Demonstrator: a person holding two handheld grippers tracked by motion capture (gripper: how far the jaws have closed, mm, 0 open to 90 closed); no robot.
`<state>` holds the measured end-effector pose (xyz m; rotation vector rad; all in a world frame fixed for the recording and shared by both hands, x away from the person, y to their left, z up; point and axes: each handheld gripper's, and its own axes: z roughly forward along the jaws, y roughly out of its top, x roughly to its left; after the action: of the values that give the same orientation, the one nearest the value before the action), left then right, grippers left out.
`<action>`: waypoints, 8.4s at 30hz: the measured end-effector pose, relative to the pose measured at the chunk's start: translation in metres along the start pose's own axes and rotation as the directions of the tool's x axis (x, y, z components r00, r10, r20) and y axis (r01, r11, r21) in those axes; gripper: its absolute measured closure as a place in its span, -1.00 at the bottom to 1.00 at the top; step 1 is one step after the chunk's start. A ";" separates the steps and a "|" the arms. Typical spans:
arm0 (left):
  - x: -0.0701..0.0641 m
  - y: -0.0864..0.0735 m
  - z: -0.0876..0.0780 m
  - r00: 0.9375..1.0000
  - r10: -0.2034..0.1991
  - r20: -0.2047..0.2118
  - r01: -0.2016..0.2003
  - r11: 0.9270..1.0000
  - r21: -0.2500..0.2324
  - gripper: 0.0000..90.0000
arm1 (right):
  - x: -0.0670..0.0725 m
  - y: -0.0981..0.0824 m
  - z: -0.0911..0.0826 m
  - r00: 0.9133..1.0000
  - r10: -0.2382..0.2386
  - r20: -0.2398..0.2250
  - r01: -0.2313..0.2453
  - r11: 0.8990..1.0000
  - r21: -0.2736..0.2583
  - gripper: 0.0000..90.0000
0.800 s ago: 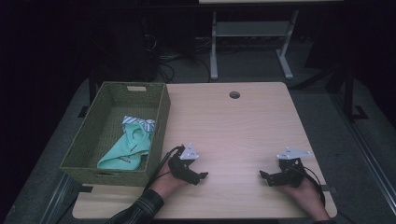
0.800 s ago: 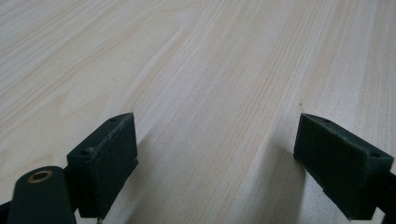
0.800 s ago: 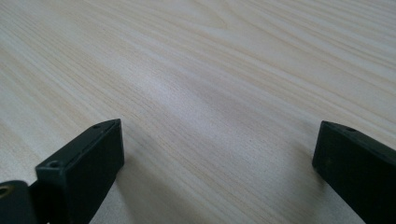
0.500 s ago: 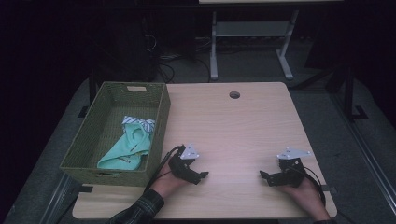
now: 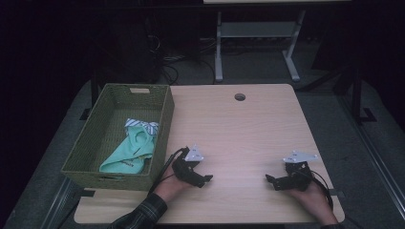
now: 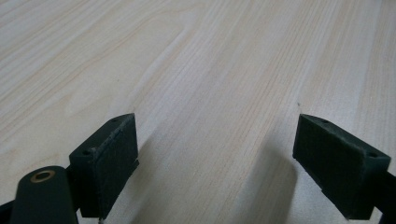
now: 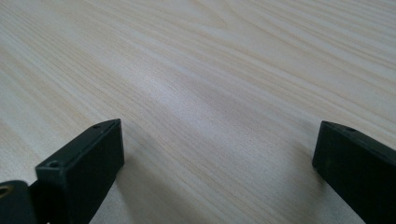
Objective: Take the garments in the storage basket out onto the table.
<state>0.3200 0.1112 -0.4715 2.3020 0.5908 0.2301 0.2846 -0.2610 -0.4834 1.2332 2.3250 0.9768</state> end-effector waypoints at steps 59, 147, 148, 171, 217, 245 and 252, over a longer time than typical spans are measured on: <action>0.004 0.016 -0.019 0.999 -0.031 0.014 0.031 0.999 -0.008 -0.70 | 0.000 0.000 0.000 1.000 0.008 0.000 -0.008 1.000 0.004 -0.97; 0.029 0.065 -0.067 0.998 -0.036 0.055 0.038 0.999 -0.034 -0.69 | 0.001 0.000 0.000 1.000 0.010 0.002 -0.010 1.000 0.002 -0.97; 0.030 0.065 -0.069 0.998 -0.032 0.053 0.034 0.999 -0.036 -0.69 | 0.001 0.000 0.000 1.000 0.009 0.001 -0.009 1.000 0.001 -0.97; 0.047 0.070 -0.094 0.998 -0.050 0.042 0.053 0.995 -0.079 -0.68 | 0.000 0.000 0.000 1.000 0.002 -0.003 -0.002 1.000 0.002 -0.97; 0.084 0.042 -0.148 0.986 -0.136 -0.094 0.128 0.988 -0.087 -0.62 | 0.000 0.000 0.000 1.000 0.005 -0.002 -0.005 1.000 0.002 -0.97; 0.108 0.015 -0.177 0.961 -0.201 -0.189 0.185 0.978 -0.097 -0.51 | 0.000 0.000 0.000 1.000 0.005 -0.002 -0.005 1.000 0.002 -0.97; 0.116 0.006 -0.183 0.953 -0.208 -0.220 0.194 0.977 -0.086 -0.49 | 0.000 0.000 0.000 1.000 0.003 -0.002 -0.003 1.000 0.002 -0.97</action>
<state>0.3633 0.2760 -0.3372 2.1505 0.9161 0.4127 0.2849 -0.2610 -0.4833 1.2378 2.3271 0.9769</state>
